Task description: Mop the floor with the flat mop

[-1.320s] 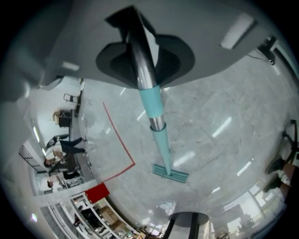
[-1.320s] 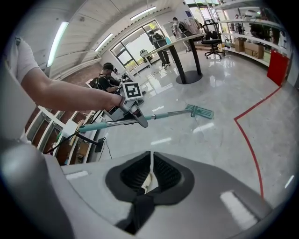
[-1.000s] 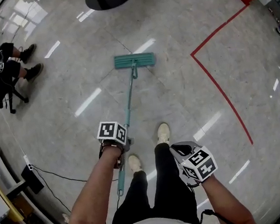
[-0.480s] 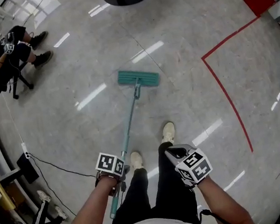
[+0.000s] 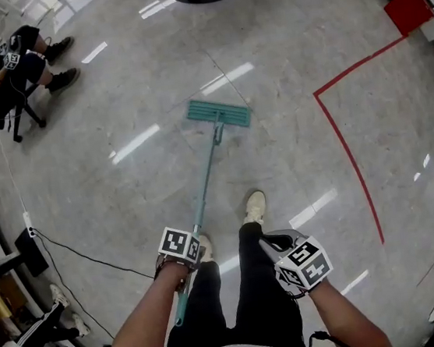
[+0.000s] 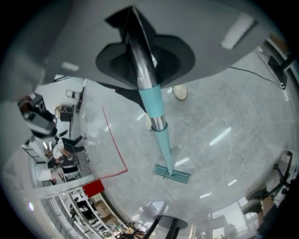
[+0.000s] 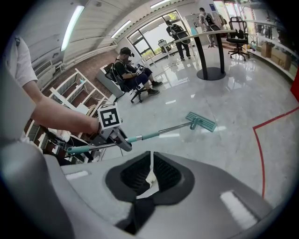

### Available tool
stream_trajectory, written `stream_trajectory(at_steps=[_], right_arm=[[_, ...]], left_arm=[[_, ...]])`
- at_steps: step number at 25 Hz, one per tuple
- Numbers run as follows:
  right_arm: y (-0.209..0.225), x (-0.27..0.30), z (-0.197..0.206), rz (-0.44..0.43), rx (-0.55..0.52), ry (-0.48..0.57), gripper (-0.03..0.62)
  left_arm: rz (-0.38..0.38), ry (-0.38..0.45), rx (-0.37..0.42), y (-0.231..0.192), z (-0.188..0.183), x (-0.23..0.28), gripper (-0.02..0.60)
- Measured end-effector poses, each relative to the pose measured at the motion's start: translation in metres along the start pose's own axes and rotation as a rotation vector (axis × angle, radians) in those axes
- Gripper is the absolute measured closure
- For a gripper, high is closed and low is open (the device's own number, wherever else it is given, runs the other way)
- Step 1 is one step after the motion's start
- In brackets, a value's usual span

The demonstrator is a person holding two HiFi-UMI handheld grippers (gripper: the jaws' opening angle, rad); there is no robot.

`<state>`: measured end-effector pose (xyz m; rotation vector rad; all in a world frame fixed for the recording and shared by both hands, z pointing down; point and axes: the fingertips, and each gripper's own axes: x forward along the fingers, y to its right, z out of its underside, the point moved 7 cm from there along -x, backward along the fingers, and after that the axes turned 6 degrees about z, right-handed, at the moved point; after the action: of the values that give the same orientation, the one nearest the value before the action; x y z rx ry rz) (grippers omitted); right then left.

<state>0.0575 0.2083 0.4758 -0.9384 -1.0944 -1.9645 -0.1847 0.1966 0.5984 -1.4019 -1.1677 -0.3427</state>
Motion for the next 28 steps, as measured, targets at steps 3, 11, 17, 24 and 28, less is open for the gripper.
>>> stream_trajectory(at_steps=[3,11,17,24,28], right_arm=[[0.005,-0.002,0.003,0.002,0.012,-0.010,0.572],[0.029,-0.012,0.001,0.015,0.038,-0.011,0.572],[0.048,-0.019,-0.010,0.025,0.049,0.020,0.572],[0.070,-0.027,-0.020,0.038,0.061,0.029,0.572],[0.082,-0.031,-0.024,0.046,0.068,0.028,0.572]], left_arm=[[-0.005,0.011,0.017,-0.001,-0.008,0.003,0.459],[0.027,0.029,0.005,0.012,-0.064,-0.002,0.454],[0.014,0.033,-0.003,0.024,-0.109,-0.005,0.453],[-0.018,0.038,-0.005,0.026,-0.168,-0.020,0.454],[-0.035,0.039,-0.007,0.023,-0.229,-0.033,0.459]])
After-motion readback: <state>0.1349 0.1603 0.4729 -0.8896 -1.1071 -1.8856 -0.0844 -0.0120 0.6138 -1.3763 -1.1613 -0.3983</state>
